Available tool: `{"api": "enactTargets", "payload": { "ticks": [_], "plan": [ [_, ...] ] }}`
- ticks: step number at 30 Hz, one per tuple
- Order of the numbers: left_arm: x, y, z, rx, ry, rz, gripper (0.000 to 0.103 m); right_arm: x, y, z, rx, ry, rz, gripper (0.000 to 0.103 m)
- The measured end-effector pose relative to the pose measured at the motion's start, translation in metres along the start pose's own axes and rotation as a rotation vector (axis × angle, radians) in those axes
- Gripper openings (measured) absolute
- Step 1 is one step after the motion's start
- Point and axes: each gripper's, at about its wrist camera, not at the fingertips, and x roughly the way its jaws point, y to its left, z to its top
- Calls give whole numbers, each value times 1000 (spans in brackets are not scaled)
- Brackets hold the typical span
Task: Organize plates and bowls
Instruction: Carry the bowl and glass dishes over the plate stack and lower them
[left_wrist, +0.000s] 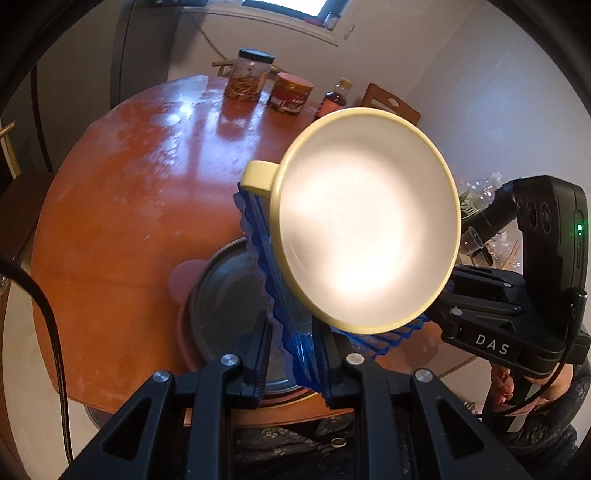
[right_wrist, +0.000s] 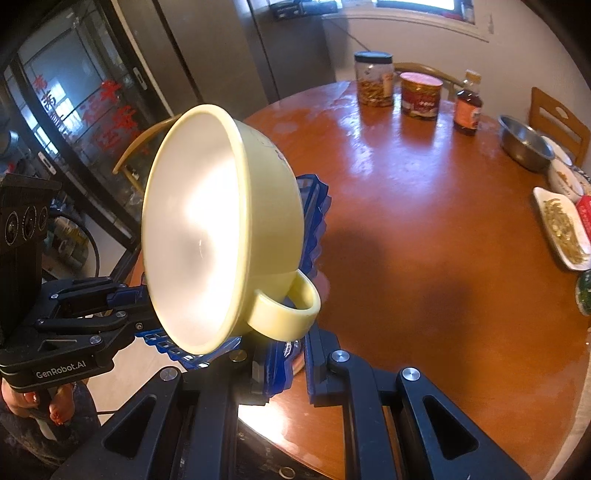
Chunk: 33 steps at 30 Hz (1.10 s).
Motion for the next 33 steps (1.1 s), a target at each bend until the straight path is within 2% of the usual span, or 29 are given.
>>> {"api": "enactTargets", "payload": {
  "ticks": [11, 21, 33],
  "plan": [
    [7, 24, -11, -13, 25, 7, 23, 28, 21, -11, 2, 34, 13, 13],
    [24, 30, -23, -18, 77, 9, 23, 47, 18, -29, 30, 74, 25, 13],
    [30, 30, -23, -24, 84, 7, 23, 53, 11, -39, 62, 92, 46, 13]
  ]
}}
